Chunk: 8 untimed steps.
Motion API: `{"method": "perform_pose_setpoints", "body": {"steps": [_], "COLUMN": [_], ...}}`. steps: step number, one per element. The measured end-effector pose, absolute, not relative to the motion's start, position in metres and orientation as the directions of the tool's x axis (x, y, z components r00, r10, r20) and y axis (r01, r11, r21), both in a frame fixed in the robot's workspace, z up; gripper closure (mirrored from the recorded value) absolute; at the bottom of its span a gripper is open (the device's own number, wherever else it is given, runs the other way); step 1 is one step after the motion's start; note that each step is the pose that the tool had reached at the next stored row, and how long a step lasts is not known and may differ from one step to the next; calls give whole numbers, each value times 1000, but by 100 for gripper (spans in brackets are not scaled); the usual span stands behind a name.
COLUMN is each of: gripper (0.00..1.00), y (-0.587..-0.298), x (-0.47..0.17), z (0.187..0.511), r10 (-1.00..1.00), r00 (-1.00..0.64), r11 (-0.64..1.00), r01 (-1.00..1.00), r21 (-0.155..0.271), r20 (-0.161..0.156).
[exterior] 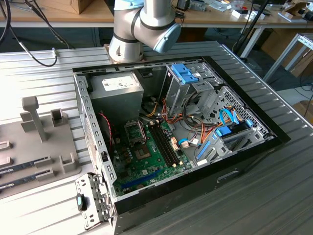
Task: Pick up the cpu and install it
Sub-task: 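Pick up the cpu and move it towards the insertion slot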
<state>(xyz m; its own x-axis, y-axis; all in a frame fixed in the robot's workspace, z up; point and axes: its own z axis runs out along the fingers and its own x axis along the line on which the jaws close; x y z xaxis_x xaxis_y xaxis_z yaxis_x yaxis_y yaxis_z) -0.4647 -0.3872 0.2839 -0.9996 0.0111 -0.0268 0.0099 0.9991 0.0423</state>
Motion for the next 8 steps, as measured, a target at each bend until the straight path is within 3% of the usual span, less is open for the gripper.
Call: {"method": "perform_pose_setpoints", "body": {"steps": [8], "gripper": [53], "y": [-387], "x": [-465], "z": [286], "r10": [11], "r00": [-1000], "r11": [999], "r01": [10], "r21": [43], "r20": [-27]}}
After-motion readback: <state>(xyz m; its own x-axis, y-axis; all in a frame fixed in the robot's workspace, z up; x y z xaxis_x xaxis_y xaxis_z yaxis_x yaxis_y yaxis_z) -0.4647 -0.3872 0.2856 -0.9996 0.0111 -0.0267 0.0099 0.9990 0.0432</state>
